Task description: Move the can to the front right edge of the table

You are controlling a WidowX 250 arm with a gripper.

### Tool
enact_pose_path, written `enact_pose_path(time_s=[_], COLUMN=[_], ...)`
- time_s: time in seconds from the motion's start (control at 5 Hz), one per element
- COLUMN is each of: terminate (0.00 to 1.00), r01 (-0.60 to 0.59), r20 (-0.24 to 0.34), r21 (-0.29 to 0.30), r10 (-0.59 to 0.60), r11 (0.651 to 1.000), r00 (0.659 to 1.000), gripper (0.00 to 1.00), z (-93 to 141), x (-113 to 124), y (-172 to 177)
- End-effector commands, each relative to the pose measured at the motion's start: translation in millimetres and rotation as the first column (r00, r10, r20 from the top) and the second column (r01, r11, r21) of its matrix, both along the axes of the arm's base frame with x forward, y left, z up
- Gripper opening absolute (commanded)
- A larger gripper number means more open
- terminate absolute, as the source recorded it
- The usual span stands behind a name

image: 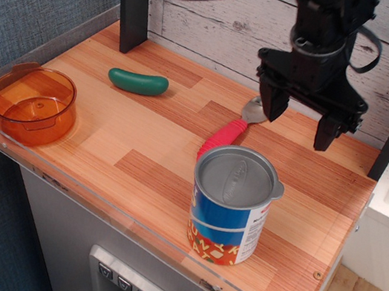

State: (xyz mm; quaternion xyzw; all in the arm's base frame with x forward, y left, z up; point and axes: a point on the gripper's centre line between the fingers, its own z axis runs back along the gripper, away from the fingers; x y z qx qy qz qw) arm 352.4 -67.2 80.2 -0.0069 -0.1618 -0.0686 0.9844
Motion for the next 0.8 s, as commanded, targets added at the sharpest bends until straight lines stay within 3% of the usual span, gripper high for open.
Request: enact_pose_path(time_s=[0.0, 0.4, 0.6], terminate=[0.0, 0.0, 1.0], r01=[0.056, 0.109, 0.109], r20=[0.05, 0.044, 0.044], r21=[-0.039, -0.038, -0.038], r10=[-0.054, -0.108, -0.108], r11=[0.998, 0.993, 0.993], r00=[0.997, 0.993, 0.993], gripper=[1.0, 1.0, 1.0], z=[40, 47, 47], x=[6, 7, 7], y=[-29, -46, -46])
